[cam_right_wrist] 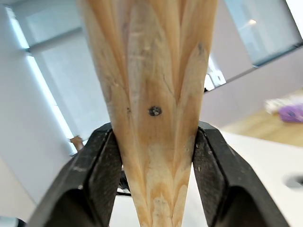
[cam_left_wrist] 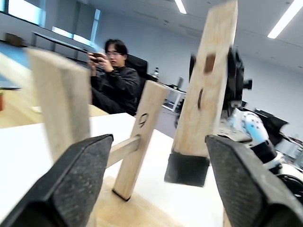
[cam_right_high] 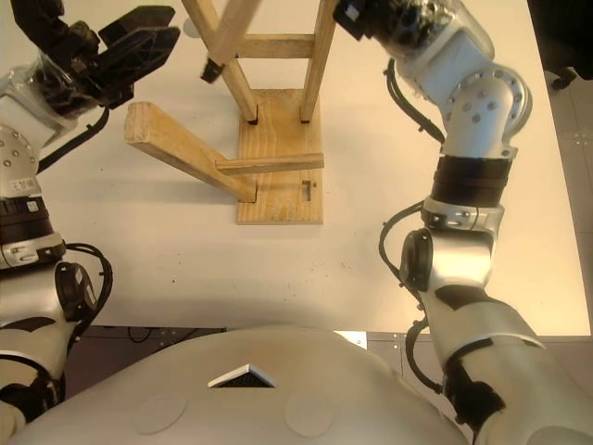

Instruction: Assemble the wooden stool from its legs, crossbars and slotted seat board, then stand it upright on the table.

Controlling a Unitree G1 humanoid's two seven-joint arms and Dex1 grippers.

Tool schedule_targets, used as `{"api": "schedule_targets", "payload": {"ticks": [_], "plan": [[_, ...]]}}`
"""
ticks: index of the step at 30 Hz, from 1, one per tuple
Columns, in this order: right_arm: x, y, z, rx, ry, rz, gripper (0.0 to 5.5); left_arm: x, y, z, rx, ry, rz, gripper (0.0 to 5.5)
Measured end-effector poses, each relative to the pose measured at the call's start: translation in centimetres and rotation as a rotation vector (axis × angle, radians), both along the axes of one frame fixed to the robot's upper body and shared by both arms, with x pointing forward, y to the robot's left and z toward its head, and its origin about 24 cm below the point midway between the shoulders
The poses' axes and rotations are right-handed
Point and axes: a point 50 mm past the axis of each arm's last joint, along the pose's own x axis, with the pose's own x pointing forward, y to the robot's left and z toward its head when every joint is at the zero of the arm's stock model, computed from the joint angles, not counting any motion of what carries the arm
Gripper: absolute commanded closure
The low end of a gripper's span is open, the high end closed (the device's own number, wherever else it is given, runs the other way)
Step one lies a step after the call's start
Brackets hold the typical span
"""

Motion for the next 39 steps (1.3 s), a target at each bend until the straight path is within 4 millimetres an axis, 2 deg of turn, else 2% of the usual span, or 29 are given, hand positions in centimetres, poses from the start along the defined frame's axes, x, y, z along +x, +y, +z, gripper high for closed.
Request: {"api": "schedule_targets", "payload": {"ticks": [5,7,10,12,19,29,36,39], "plan": [[-0.5,-3.0,-1.6,-0.072,0.001,-0.100,3.47,-1.1,2.8,-1.1,-0.094,0.027,0.215,1.97],[-1.3,-4.1,-2.8,-0.106,0.009,-0.098,3.47,-1.4,3.1,-1.2,-0.124,0.019,0.266,1.97],[-3.1,-5.6,-5.6,-0.171,0.058,-0.117,3.47,-1.7,3.5,-2.4,-0.149,0.037,0.376,1.97],[-4.1,-5.4,-6.8,-0.197,0.067,-0.095,3.47,-1.6,3.4,-2.8,-0.168,0.051,0.413,1.97],[-6.1,-4.6,-8.7,-0.283,0.059,-0.050,3.47,-1.5,3.7,-3.1,-0.173,0.069,0.445,1.97],[-6.5,-3.7,-8.9,-0.351,-0.067,-0.033,3.48,-1.5,3.6,-3.6,-0.140,0.088,0.460,1.97],[-7.2,-7.0,-8.3,-0.577,-0.096,0.123,3.48,-2.2,3.1,-4.6,-0.094,0.105,0.428,1.97],[-6.9,-6.7,-7.5,-0.646,-0.189,0.205,3.48,-2.3,2.8,-4.1,-0.095,0.081,0.413,1.97]]}}
